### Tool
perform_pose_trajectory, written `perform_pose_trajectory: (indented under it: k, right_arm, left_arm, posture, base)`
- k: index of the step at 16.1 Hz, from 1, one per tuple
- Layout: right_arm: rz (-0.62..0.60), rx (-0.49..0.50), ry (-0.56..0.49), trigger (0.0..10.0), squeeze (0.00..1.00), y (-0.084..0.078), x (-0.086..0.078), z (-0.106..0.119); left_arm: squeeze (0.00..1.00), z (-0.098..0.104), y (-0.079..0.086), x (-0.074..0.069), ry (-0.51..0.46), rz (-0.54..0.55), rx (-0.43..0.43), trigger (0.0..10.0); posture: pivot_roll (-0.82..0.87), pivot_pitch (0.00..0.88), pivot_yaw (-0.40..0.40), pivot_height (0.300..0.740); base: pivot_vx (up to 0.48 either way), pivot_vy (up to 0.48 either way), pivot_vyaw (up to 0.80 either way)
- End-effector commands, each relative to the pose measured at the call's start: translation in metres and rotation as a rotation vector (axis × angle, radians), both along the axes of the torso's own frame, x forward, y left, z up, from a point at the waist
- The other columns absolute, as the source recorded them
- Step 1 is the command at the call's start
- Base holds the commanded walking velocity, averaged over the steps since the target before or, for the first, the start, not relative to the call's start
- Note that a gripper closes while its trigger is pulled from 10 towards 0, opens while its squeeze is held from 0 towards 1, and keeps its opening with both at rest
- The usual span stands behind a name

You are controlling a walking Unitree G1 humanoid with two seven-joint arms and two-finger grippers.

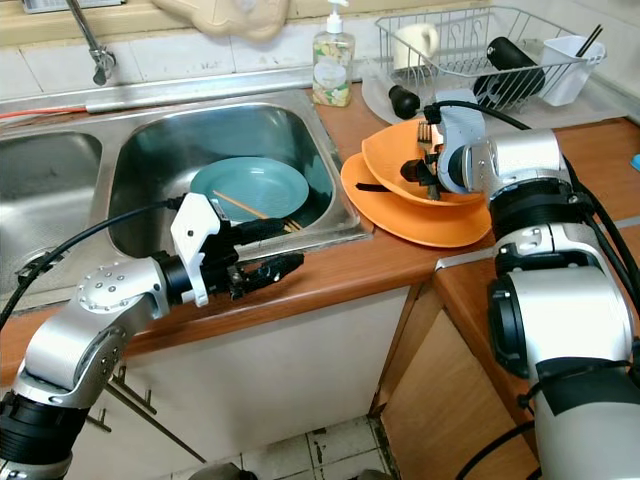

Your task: Kitchen organization

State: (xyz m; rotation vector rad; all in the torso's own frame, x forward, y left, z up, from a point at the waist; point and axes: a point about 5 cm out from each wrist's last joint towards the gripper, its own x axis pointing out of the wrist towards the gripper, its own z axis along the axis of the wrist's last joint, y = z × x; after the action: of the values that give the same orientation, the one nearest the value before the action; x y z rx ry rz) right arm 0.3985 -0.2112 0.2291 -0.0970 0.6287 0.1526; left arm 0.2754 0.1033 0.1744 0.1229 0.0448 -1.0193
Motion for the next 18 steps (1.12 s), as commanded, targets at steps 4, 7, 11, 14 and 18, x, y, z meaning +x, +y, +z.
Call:
perform_pose_trajectory:
  k: [4, 7, 11, 14, 18]
  right_arm:
    - [-0.013, 0.042, -0.015, 1.9, 0.0, -0.0017, 0.0029, 0.006]
    - [-0.022, 0.067, -0.018, 0.2, 0.0, -0.0029, 0.0031, 0.0064]
    - [-0.023, 0.084, -0.016, 0.0, 0.0, -0.0026, 0.0037, 0.0057]
    - [-0.017, 0.086, -0.01, 0.0, 0.0, -0.0022, 0.0034, 0.0048]
    - [-0.023, 0.081, -0.021, 0.0, 0.0, -0.004, 0.0038, 0.0061]
  left_arm:
    - [0.0, 0.0022, -0.0017, -0.0018, -0.01, -0.014, 0.012, 10.0]
    - [0.0, 0.0023, -0.0019, -0.0016, -0.011, -0.016, 0.01, 10.0]
    - [0.0, 0.0025, -0.0025, -0.0008, -0.012, -0.017, 0.01, 10.0]
    - [0.0, 0.0026, -0.0028, -0.0009, -0.012, -0.018, 0.009, 10.0]
    - [0.0, 0.0026, -0.0033, -0.0001, -0.015, -0.02, 0.01, 10.0]
  posture:
    - [-0.1, 0.0, 0.032, 0.74]
    - [-0.1, 0.0, 0.032, 0.74]
    - [-0.09, 0.0, 0.031, 0.74]
    - [-0.09, 0.0, 0.031, 0.74]
    - [-0.1, 0.0, 0.034, 0.74]
  base:
    - [0.0, 0.0, 0.0]
    - [0.0, 0.0, 0.0]
    - [0.0, 0.0, 0.0]
    - [0.0, 0.0, 0.0]
    - [0.0, 0.0, 0.0]
